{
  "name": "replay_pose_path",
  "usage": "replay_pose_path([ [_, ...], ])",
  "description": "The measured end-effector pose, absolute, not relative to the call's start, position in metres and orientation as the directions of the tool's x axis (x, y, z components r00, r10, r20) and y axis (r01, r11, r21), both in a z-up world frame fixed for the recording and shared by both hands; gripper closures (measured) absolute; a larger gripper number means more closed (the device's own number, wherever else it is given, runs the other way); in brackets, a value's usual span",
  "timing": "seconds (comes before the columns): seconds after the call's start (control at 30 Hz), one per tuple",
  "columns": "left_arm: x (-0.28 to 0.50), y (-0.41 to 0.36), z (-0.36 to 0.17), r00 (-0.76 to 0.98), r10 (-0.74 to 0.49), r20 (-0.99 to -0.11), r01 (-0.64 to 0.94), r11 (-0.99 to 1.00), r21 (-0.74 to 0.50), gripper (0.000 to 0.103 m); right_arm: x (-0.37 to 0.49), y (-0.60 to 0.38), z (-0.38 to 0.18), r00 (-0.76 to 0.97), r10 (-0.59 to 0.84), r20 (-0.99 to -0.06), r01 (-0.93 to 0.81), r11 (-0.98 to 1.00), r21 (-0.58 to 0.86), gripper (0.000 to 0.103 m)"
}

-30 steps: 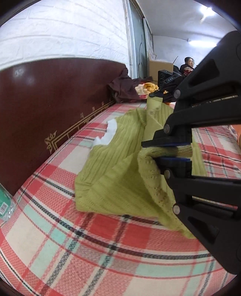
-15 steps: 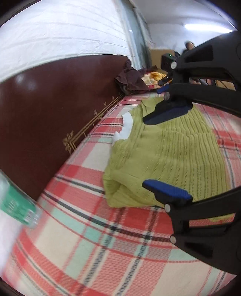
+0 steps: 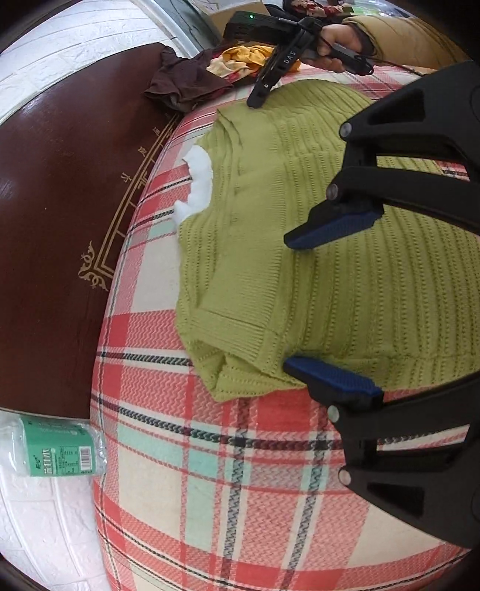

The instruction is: Fold clothes

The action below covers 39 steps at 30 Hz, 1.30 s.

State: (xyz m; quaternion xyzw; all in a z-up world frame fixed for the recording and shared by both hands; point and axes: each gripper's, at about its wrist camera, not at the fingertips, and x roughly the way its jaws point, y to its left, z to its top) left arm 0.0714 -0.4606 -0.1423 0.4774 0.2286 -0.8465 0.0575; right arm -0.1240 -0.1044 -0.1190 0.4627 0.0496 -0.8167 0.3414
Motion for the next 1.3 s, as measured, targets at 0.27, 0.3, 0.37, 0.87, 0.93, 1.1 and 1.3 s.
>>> replay_pose_path([
  [0.27, 0.105, -0.418, -0.106, -0.646, 0.044, -0.762, 0.234, -0.939, -0.253, 0.04, -0.123, -0.06, -0.113, -0.353, -0.585, -0.73, 0.459, -0.789, 0.41, 0.059],
  [0.3, 0.112, -0.402, -0.098, -0.667, 0.057, -0.743, 0.18, -0.955, -0.235, 0.04, -0.117, -0.05, -0.109, -0.355, -0.61, -0.709, 0.448, -0.776, 0.444, 0.056],
  [0.37, 0.123, -0.357, -0.084, -0.693, 0.105, -0.713, 0.04, -0.982, -0.183, 0.04, -0.105, -0.031, -0.103, -0.355, -0.656, -0.666, 0.427, -0.748, 0.508, 0.05],
  [0.87, 0.073, -0.128, -0.147, -0.567, 0.055, -0.822, -0.439, -0.864, 0.245, 0.032, -0.036, 0.042, -0.117, -0.322, -0.732, -0.6, 0.322, -0.681, 0.657, 0.024],
  [0.93, 0.063, -0.128, -0.155, -0.542, 0.044, -0.839, -0.43, -0.873, 0.232, 0.032, -0.038, 0.044, -0.121, -0.319, -0.731, -0.603, 0.304, -0.681, 0.666, 0.023],
  [1.1, 0.051, -0.138, -0.156, -0.537, 0.055, -0.842, -0.384, -0.904, 0.186, 0.068, -0.048, 0.039, -0.126, -0.297, -0.745, -0.597, 0.297, -0.667, 0.684, 0.022],
  [1.3, 0.037, -0.185, -0.144, -0.499, 0.247, -0.831, -0.238, -0.961, -0.143, 0.087, -0.073, 0.017, -0.131, -0.274, -0.736, -0.619, 0.296, -0.677, 0.674, 0.022],
])
